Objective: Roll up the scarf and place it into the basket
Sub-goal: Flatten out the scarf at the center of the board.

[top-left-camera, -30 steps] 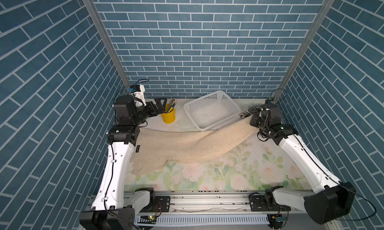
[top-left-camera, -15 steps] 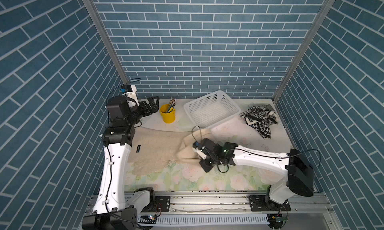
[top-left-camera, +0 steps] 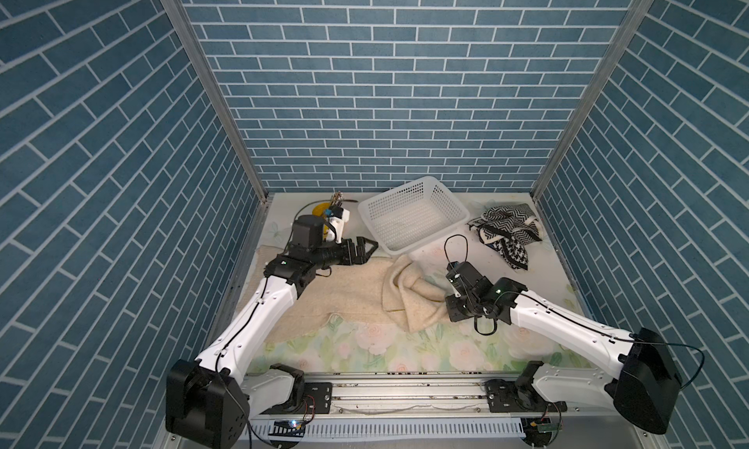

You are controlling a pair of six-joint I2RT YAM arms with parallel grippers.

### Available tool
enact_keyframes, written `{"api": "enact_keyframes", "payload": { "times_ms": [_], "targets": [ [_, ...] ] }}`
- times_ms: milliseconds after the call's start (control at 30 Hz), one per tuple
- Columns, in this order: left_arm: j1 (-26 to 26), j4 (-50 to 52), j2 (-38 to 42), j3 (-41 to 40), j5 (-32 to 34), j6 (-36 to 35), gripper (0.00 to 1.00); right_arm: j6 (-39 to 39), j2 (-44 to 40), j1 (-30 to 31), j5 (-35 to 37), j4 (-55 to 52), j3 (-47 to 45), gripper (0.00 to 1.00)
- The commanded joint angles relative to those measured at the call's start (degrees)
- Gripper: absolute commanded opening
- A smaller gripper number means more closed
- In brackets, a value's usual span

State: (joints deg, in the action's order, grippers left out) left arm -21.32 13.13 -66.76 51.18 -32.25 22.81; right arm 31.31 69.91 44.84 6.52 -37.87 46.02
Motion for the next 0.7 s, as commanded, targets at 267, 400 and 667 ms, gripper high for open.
{"api": "enact_keyframes", "payload": {
  "times_ms": [267, 400, 667],
  "targets": [
    [-15.6, -18.8, -6.8, -10.3, -0.2, 5.1, 0.93, 7.2, 0.4, -10.9, 8.1, 3.6, -8.0, 0.0],
    [-18.9, -22.4, -12.6, -8.5, -0.7, 4.8, 0.93, 8.1, 0.8, -12.5, 2.6, 10.7, -12.0, 0.0],
    [-25.2, -28.2, -22.3, -4.9, -3.6, 0.2, 0.92, 6.5, -0.1, -13.9, -1.3, 14.4, -13.8, 0.0]
  ]
}}
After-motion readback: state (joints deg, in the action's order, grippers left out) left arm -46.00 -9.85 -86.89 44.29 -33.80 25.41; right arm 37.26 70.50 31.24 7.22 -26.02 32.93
